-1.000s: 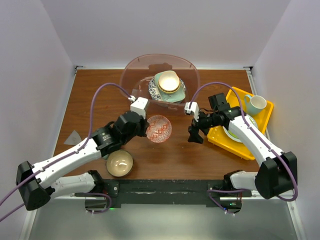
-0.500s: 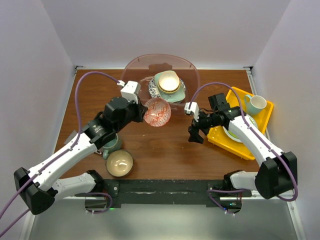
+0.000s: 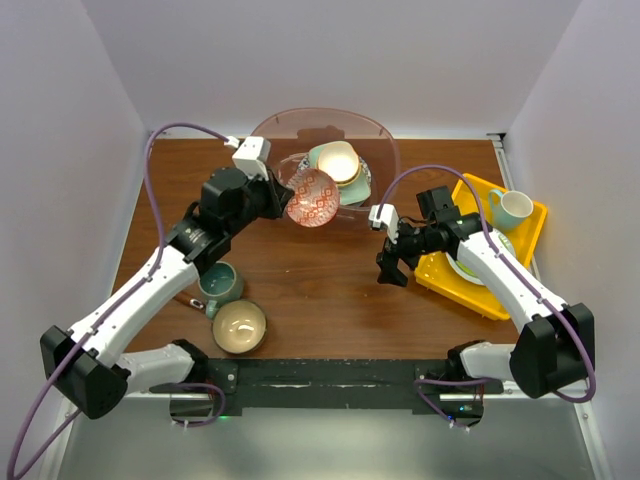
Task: Place the mixed dishes into the plastic bin
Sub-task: Place the bowl in the plastic bin.
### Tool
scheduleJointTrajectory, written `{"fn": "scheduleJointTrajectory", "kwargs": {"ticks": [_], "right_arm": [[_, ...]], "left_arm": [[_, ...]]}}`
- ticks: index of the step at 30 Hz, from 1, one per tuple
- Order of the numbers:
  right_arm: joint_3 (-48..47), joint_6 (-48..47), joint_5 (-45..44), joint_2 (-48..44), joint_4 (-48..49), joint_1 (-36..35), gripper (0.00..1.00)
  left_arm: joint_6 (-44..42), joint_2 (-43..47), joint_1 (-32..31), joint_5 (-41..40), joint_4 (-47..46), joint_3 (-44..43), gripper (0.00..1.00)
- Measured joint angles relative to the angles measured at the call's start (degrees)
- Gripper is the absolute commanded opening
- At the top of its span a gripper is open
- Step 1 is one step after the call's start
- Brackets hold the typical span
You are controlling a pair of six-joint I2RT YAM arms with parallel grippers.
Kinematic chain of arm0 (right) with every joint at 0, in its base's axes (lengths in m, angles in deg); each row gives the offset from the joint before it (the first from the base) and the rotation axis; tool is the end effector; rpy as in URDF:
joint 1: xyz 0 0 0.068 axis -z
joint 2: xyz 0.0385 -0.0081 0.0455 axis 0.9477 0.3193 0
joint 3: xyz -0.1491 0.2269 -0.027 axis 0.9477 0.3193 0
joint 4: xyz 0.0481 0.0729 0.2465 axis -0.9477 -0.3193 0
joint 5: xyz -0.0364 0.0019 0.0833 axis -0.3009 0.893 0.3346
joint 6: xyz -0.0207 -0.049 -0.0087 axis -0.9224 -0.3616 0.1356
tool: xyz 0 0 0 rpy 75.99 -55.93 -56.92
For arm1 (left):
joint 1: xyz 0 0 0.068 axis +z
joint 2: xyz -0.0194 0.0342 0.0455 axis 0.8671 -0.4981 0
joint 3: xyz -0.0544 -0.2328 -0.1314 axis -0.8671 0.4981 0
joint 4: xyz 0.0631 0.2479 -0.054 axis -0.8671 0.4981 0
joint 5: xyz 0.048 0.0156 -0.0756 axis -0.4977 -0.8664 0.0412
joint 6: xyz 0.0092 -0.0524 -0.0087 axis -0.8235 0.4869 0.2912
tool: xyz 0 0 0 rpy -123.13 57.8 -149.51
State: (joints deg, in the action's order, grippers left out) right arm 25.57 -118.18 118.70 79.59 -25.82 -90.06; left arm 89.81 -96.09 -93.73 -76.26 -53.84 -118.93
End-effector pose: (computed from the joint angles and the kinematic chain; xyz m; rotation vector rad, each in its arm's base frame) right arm 0.2285 0.0999 0.2651 -1.4113 1.9990 0.6707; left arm 0.2236 -0.1462 0.3714 0.0998 1.8939 -0.6588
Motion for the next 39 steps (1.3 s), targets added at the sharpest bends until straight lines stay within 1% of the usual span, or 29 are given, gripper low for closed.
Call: {"fn": "scheduleJointTrajectory", "kwargs": {"ticks": [14,20,24,27,33,39], "right_arm": [[0.0,-0.3,-0.3,0.0,0.0,0.0,0.98],[0.0,-0.4,-0.4,0.0,0.0,0.0,0.98],[0.0,-0.4,-0.5,0.0,0.0,0.0,0.98],[0.0,-0.4,-0.5,0.0,0.0,0.0,0.98],[0.0,-0.6,-0.5,0.0,0.1,0.0,0.98],[0.0,-0.7,-0.5,0.0,0.1,0.0,0.98]], "left_arm": [[3.7,-7.1,6.4,9.1,-4.4,-4.1,0.0],[6.6,-13.4,9.7,13.1,-5.5,-8.4,0.0],[8.5,-20.9,10.9,13.9,-4.0,-15.5,0.0],[9.9,-27.8,11.1,13.2,-0.2,-22.8,0.0],[11.6,-41.5,11.1,8.7,9.6,-38.8,0.0],[11.8,-50.2,11.1,7.0,14.2,-46.9,0.0]]}}
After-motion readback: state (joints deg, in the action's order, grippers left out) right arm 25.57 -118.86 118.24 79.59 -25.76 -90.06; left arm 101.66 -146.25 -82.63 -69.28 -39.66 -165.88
